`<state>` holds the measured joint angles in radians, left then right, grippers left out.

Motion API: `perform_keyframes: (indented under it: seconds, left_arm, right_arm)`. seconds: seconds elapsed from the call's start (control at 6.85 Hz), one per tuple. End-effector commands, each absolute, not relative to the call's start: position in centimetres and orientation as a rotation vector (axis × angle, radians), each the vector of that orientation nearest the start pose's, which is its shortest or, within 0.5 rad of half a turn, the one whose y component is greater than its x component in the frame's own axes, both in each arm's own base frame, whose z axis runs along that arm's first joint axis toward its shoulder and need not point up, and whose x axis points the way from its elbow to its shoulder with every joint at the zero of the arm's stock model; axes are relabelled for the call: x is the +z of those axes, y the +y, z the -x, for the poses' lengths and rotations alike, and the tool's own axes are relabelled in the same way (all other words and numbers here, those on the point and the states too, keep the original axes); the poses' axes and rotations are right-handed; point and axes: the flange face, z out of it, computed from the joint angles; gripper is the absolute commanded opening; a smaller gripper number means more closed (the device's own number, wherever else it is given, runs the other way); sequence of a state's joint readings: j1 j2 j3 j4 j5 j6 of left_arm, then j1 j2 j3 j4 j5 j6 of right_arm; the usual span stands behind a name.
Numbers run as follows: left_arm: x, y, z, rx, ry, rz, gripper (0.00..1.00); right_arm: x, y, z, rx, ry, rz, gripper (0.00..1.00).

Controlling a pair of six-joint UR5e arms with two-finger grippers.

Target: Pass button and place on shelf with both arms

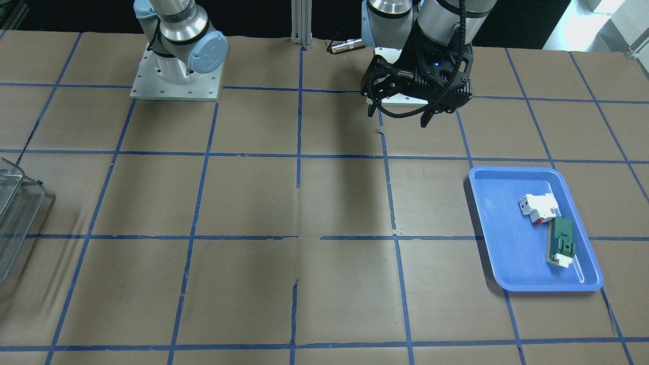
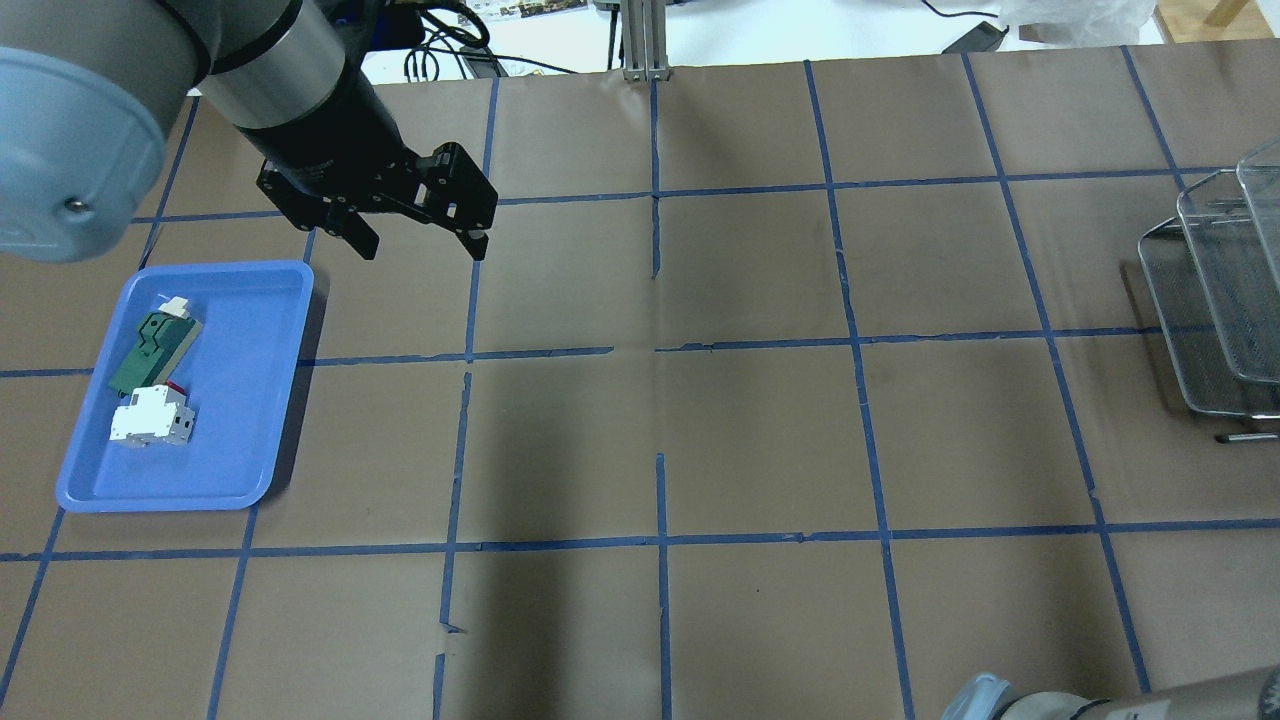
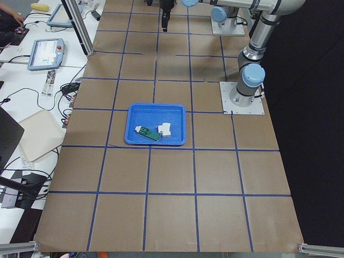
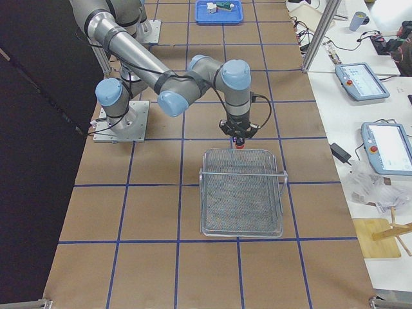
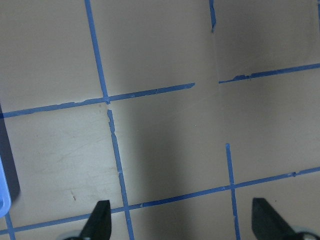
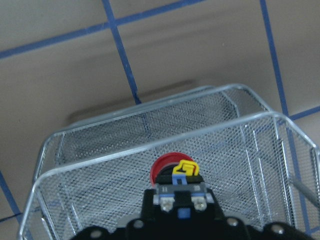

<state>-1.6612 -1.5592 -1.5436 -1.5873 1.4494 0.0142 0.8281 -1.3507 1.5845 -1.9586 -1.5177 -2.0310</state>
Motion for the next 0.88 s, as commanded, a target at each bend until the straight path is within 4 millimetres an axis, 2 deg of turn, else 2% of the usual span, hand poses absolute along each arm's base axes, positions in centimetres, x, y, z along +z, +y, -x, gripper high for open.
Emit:
perform_keyframes:
  seconds: [0.0, 0.15, 0.29, 0.44, 0.58, 0.73]
  left_arm:
    - [50.9, -47.0, 19.2, -0.041, 3.269, -0.224, 1.0]
    - [50.9, -47.2, 19.0, -0.053, 3.261, -0.299, 1.0]
    - [50.6, -47.1, 19.1, -0.053, 3.254, -0.376, 1.0]
    - [50.0, -47.2, 19.0, -0.059, 3.249, -0.399, 1.0]
    - [49.8, -47.0, 18.9, -0.054, 3.252, -0.392, 1.0]
    - [50.2, -47.2, 18.7, -0.07, 3.25, -0.39, 1.0]
  right_arm:
    - [39.6, -53.1, 32.5, -0.112, 2.607, 1.978, 0.05]
    - [38.4, -53.2, 32.6, -0.105, 2.587, 1.943, 0.19]
    - [38.6, -53.3, 32.4, -0.119, 2.588, 1.938, 0.27]
    - [38.1, -53.4, 32.3, -0.129, 2.578, 1.934, 0.62]
    - [38.1, -53.4, 32.3, -0.134, 2.577, 1.93, 0.83]
    - [37.9, -53.3, 32.2, -0.126, 2.571, 1.925, 1.0]
